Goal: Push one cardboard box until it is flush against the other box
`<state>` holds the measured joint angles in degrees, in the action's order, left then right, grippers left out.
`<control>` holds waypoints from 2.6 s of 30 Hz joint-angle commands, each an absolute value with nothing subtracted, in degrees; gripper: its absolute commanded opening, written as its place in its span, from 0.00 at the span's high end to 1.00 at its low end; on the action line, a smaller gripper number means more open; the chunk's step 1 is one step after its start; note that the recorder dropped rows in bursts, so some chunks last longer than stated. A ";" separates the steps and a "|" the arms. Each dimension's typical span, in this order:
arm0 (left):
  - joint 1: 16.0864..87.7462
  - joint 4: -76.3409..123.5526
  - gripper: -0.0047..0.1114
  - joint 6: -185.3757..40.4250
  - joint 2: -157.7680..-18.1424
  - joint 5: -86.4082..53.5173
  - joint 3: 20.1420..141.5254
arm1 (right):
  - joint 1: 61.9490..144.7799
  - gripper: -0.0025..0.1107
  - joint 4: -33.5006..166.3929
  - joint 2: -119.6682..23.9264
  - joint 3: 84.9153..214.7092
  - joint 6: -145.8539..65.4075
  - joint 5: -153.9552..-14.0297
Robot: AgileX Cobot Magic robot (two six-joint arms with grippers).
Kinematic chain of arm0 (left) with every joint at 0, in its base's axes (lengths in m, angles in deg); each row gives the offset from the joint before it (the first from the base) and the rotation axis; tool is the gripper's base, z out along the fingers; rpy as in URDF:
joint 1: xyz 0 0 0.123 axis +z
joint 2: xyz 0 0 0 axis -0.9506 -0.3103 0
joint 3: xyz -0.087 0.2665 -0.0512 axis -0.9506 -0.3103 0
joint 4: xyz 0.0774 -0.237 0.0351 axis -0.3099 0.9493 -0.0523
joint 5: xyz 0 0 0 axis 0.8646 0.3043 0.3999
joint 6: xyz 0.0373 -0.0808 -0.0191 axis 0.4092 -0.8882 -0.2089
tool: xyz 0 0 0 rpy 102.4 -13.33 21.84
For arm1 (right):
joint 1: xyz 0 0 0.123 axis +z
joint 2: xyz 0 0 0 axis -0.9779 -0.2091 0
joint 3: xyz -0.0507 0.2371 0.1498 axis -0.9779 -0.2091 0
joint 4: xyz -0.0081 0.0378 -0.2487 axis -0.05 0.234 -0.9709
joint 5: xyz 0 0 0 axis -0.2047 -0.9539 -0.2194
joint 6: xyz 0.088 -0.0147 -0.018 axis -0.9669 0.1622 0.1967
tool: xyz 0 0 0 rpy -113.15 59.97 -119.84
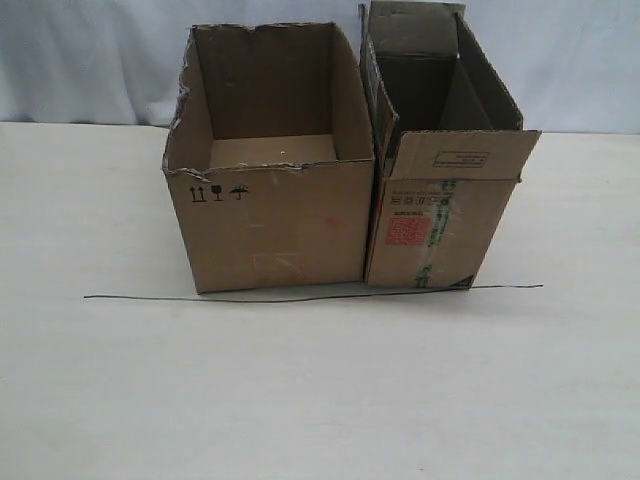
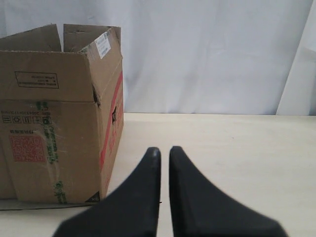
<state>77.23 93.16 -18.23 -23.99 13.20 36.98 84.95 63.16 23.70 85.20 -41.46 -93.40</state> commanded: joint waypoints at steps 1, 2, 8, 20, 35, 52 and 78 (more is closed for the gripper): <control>77.35 92.73 0.96 -18.21 -22.74 13.41 36.83 | 84.57 0.93 63.00 23.93 84.92 -41.66 -93.68; 77.35 91.90 0.96 -17.87 -22.74 13.25 36.83 | 84.57 0.93 63.00 23.93 84.92 -41.66 -93.68; 77.35 90.07 0.96 -17.87 -22.74 13.22 36.83 | 84.57 0.93 63.00 23.93 84.92 -41.66 -93.68; 77.35 75.41 0.96 -41.05 -22.70 -1.15 36.01 | 84.57 0.93 63.00 23.93 84.92 -41.66 -93.68; 77.25 29.03 0.96 -85.78 -18.24 -16.45 20.14 | 84.57 0.93 63.00 23.93 84.92 -41.66 -93.68; 73.84 26.88 0.96 -88.17 -18.14 -13.76 20.14 | 84.67 0.93 63.00 23.93 84.92 -41.66 -93.68; 73.84 24.34 0.96 -87.22 -18.14 -15.58 20.14 | 84.67 0.93 63.00 23.93 84.92 -41.66 -93.68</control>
